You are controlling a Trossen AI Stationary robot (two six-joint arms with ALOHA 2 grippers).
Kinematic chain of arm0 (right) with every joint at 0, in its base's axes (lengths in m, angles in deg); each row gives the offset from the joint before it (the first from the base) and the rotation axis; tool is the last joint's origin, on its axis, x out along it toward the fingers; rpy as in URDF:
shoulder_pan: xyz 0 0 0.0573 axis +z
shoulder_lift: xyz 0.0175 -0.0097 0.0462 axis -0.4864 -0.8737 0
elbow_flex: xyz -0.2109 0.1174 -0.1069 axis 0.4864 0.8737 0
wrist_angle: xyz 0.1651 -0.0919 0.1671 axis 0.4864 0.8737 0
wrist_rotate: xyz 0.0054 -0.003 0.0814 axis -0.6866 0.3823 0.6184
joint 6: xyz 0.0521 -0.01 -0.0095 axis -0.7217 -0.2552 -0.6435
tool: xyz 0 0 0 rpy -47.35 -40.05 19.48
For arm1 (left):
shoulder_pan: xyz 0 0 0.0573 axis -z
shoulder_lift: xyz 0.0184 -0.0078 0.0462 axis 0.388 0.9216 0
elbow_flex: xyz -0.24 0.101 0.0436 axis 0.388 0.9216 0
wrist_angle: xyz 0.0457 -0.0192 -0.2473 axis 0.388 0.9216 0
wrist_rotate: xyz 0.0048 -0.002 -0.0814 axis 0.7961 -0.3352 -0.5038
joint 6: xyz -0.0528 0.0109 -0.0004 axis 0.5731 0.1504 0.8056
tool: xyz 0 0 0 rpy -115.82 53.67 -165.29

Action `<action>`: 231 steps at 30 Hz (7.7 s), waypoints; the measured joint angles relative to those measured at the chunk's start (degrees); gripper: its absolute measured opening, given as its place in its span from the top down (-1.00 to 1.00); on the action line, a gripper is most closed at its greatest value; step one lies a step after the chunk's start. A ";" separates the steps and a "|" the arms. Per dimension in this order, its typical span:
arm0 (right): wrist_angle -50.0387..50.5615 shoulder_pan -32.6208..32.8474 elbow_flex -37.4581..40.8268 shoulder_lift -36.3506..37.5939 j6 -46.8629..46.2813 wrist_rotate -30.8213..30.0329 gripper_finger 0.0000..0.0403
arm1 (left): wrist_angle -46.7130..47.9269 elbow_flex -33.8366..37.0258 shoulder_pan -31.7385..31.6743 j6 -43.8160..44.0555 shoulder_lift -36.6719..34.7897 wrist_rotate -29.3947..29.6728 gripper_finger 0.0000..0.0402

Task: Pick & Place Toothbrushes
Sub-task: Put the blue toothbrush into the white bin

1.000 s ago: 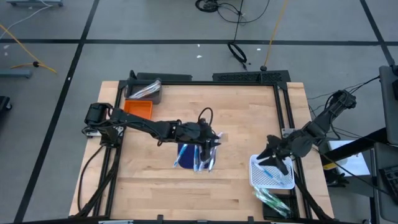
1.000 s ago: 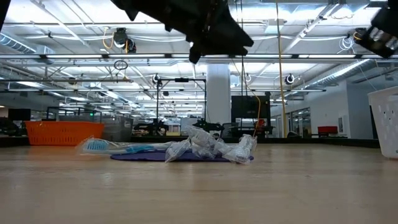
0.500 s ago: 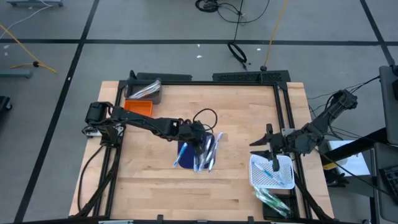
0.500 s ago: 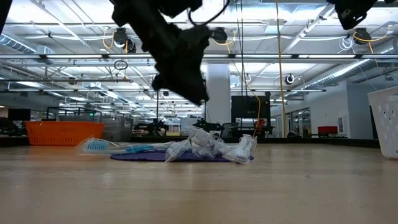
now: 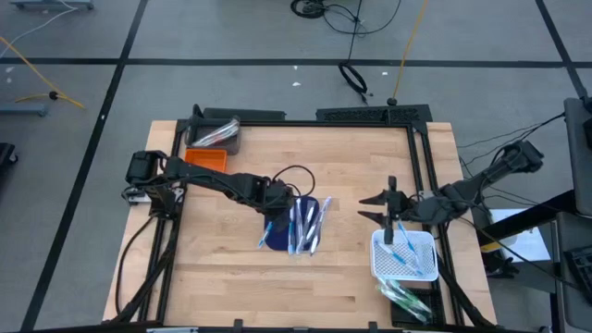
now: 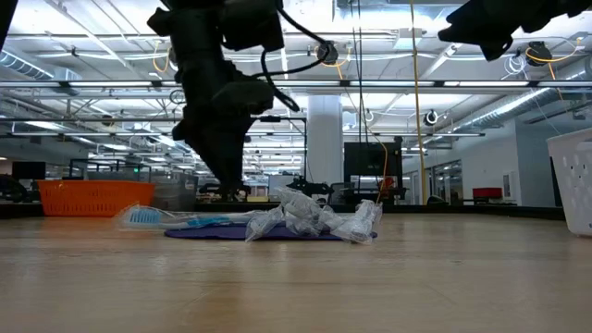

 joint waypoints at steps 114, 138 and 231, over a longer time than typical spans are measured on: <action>-30.18 -18.22 0.00 -17.75 6.42 15.58 0.91 | -75.84 7.71 3.30 -30.09 -0.02 8.61 0.97; 5.14 -14.37 -0.04 4.35 -12.24 32.52 0.91 | -64.56 7.72 3.45 -35.79 -3.87 8.86 0.48; 1.17 -12.35 0.03 -0.87 0.40 22.68 0.33 | -38.31 13.37 0.92 11.31 6.37 -5.41 0.48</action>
